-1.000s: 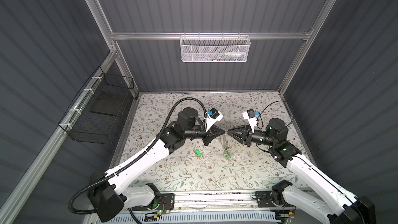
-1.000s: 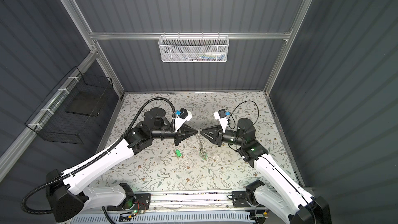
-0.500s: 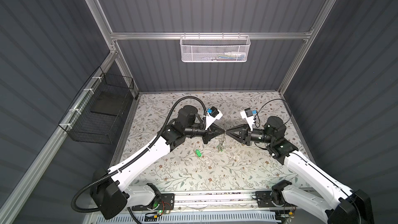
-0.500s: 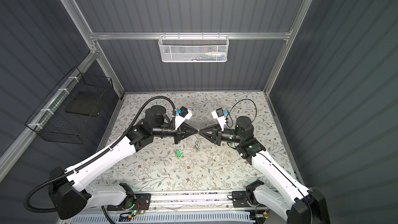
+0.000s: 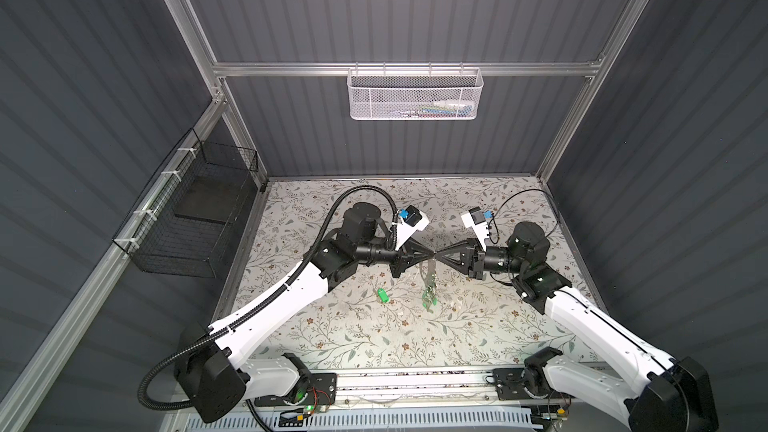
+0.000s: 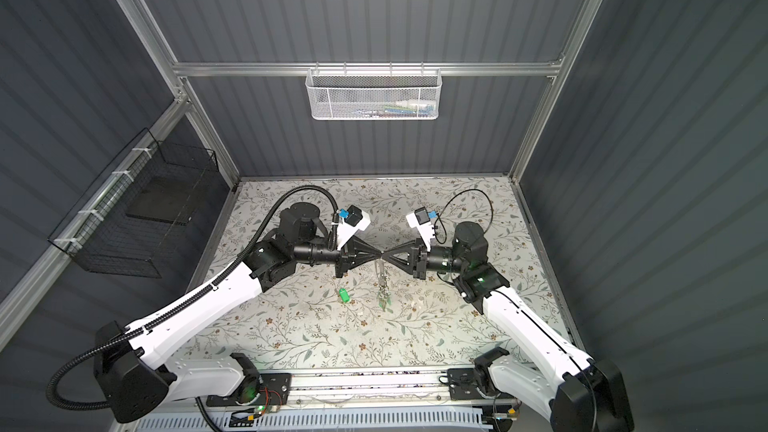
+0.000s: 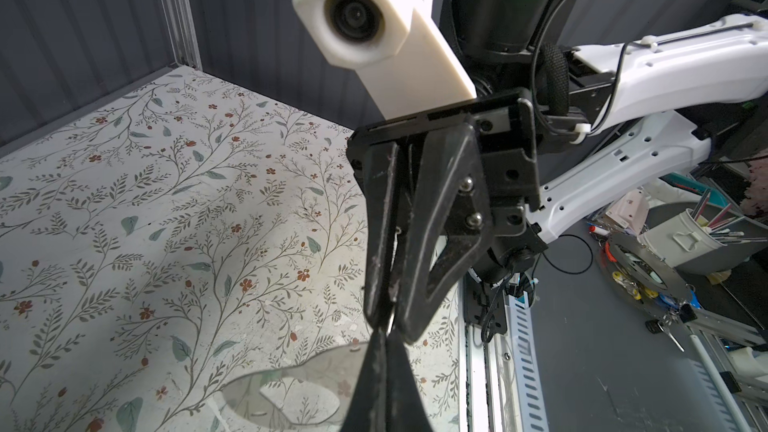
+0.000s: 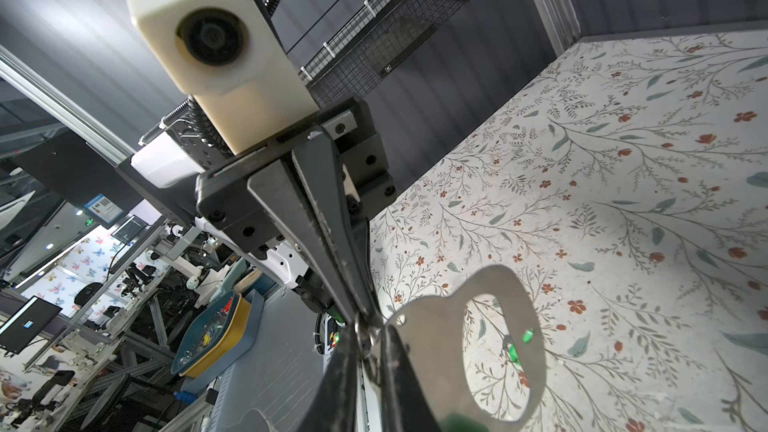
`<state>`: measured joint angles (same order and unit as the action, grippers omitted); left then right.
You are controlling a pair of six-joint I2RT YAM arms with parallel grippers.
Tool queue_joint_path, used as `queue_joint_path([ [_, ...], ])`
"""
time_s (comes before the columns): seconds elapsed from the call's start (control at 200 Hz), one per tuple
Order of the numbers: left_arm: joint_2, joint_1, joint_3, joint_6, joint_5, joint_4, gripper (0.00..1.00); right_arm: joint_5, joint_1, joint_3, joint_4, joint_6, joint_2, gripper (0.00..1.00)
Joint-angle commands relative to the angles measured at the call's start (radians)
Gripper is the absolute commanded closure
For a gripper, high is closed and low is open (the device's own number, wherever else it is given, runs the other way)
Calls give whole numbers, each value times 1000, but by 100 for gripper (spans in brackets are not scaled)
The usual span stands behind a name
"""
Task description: Put the keys on the keyring
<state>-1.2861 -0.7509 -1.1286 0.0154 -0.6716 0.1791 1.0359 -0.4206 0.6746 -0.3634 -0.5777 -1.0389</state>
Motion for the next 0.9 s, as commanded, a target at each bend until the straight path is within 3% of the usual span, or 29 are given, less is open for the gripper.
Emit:
queue_joint_path([
  [0.0, -14, 8, -35, -3, -25, -30, 100, 44, -3, 34, -41, -8, 0, 91],
  [0.09, -13, 8, -36, -2, -26, -29, 100, 43, -3, 39, -14, 15, 3, 100],
  [0.41, -6, 15, -37, -34, -5, -38, 100, -53, -3, 36, 85, 112, 57, 100],
  [0.45, 1, 21, -36, -57, 13, -43, 86, -74, -3, 33, 92, 121, 64, 100],
  [0.555, 40, 48, -26, -120, 67, -67, 78, -132, -3, 26, 125, 160, 88, 100],
  [0.705, 137, 61, 84, -208, 188, -209, 73, -190, -3, 25, 167, 204, 118, 100],
  [0.896, 119, 61, 92, -236, 151, -201, 70, -244, -4, 18, 181, 224, 148, 100],
])
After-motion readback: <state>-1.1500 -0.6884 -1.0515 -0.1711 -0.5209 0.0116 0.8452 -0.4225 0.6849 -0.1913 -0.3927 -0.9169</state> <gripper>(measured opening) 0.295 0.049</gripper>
